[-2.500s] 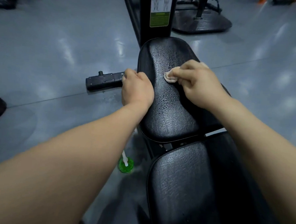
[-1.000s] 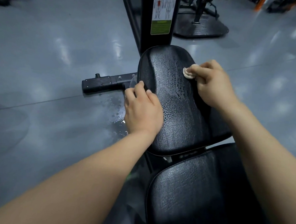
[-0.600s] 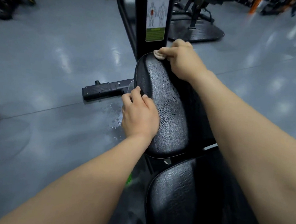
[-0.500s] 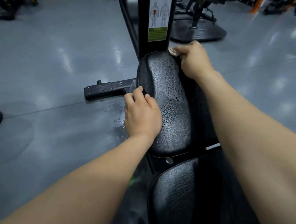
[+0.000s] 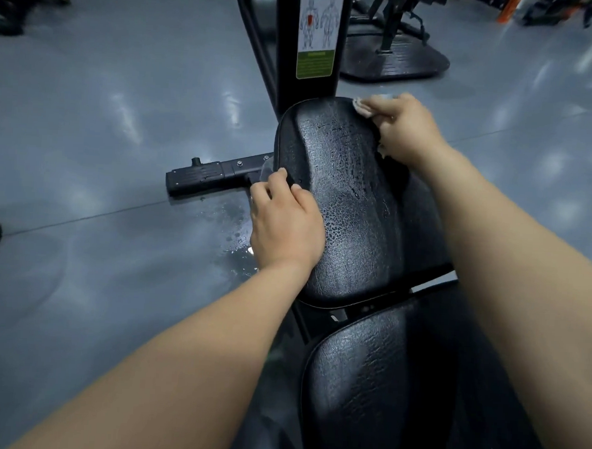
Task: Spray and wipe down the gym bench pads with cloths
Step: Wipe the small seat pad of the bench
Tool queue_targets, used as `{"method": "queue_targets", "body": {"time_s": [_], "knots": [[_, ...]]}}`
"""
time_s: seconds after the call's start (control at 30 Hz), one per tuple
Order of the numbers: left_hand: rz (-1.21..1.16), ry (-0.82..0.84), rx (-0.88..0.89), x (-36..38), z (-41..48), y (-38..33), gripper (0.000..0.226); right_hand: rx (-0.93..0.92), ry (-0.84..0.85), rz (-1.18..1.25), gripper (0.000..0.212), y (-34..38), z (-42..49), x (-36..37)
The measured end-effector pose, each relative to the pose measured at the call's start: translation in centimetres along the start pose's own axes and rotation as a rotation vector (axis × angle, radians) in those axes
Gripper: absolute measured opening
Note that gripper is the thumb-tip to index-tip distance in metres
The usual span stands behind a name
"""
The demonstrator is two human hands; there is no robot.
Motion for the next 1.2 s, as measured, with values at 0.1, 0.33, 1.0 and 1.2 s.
{"method": "queue_targets", "body": {"time_s": [0.1,0.33,1.0,1.2], "knots": [[-0.009,0.008,-0.005,-0.1,0.1,0.1,0.041,-0.028,0.057,0.02,0.04,-0.8,-3.9,-1.2],[-0.01,-0.015,0.02,0.3,0.3,0.4,0.039,-0.048,0.039,0.005,0.042,-1.7,-6.7,-2.3],[-0.002,-0.032,0.028,0.3,0.2,0.3,0.038,-0.157,0.177,0.025,0.046,-4.2,-7.4,-2.7],[0.013,-0.03,0.026,0.3,0.2,0.3,0.039,-0.056,0.144,-0.093,0.038,-3.9,-6.6,-1.3]]}}
Point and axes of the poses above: each hand's wrist, its own z-axis towards the middle knuckle, its own x-axis out of the palm, y = z × x, the point moved 3 cm from there along z, towards the middle knuckle, and after that the axes turned 15 degrees about -z, right-handed, at the moved point
